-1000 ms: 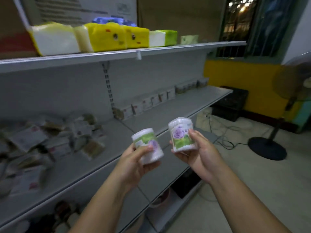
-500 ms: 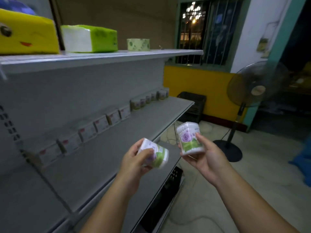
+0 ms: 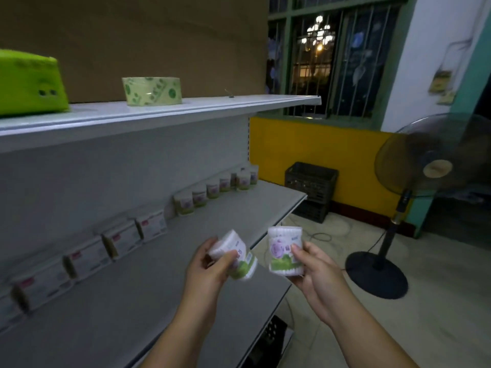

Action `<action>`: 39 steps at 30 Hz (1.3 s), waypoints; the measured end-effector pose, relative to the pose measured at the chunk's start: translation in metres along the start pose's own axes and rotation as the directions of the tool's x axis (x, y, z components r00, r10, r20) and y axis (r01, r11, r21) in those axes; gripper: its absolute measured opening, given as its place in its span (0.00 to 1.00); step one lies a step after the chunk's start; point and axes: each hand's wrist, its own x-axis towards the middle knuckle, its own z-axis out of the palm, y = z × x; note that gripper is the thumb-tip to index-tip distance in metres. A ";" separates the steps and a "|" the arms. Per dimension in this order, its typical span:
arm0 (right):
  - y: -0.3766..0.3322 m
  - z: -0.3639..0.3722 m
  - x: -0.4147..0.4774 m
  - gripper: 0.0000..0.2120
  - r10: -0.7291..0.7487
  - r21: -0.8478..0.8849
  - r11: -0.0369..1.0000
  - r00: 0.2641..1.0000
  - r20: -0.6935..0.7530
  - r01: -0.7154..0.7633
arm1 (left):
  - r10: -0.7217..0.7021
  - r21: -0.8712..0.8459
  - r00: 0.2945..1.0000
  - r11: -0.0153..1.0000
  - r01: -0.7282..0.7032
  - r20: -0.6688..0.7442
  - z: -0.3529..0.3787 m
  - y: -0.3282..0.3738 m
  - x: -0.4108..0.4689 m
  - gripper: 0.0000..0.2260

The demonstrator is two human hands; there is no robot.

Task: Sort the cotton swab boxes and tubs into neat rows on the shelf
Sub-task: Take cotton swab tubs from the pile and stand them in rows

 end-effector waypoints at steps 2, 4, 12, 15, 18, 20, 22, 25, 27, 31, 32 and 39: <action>-0.010 -0.019 0.035 0.13 -0.023 -0.003 1.000 1.000 -0.011 0.023 | 0.019 0.014 1.000 1.000 -0.019 -0.021 0.021 -0.003 0.015 0.19; -0.019 -0.036 0.071 0.12 -0.041 -0.017 0.999 0.998 -0.056 0.040 | 0.055 0.043 0.996 0.998 -0.052 -0.069 0.039 -0.007 0.030 0.19; -0.011 -0.043 0.163 0.21 -0.050 -0.279 0.957 0.994 0.098 0.075 | 0.195 0.320 0.954 0.940 -0.116 -0.227 0.076 -0.039 0.086 0.19; -0.008 -0.033 0.203 0.23 -0.058 -0.354 0.931 0.992 0.115 0.095 | 0.248 0.485 0.932 0.870 -0.095 -0.263 0.075 -0.044 0.121 0.19; 0.001 -0.022 0.240 0.19 -0.108 -0.422 0.892 0.982 0.155 0.165 | 0.326 0.556 0.903 0.822 -0.125 -0.279 0.071 -0.050 0.161 0.21; 0.009 -0.017 0.264 0.14 -0.121 -0.491 0.844 0.968 0.221 0.218 | 0.404 0.633 0.877 0.757 -0.161 -0.259 0.070 -0.058 0.188 0.22; 0.013 -0.015 0.284 0.10 -0.086 -0.641 0.720 0.951 0.297 0.266 | 0.472 0.773 0.855 0.618 -0.147 -0.214 0.072 -0.063 0.211 0.23; 0.022 -0.016 0.317 0.17 -0.036 -0.833 0.462 0.945 0.325 0.304 | 0.592 0.909 0.796 0.390 -0.145 -0.128 0.073 -0.061 0.241 0.24; 0.029 -0.013 0.336 0.21 -0.069 -0.873 0.347 0.937 0.341 0.343 | 0.642 0.969 0.767 0.196 -0.149 -0.012 0.069 -0.058 0.259 0.25; 0.034 0.000 0.367 0.20 -0.092 -0.885 0.178 0.902 0.421 0.431 | 0.566 0.994 0.817 -0.048 -0.097 0.107 0.061 -0.047 0.282 0.24; 0.034 0.005 0.374 0.21 -0.089 -0.884 0.124 0.892 0.443 0.451 | 0.566 0.991 0.815 -0.104 -0.083 0.128 0.061 -0.045 0.285 0.24; 0.033 0.022 0.419 0.20 -0.118 -0.768 -0.117 0.759 0.640 0.629 | 0.639 0.957 0.739 -0.291 -0.024 0.213 0.066 -0.045 0.306 0.19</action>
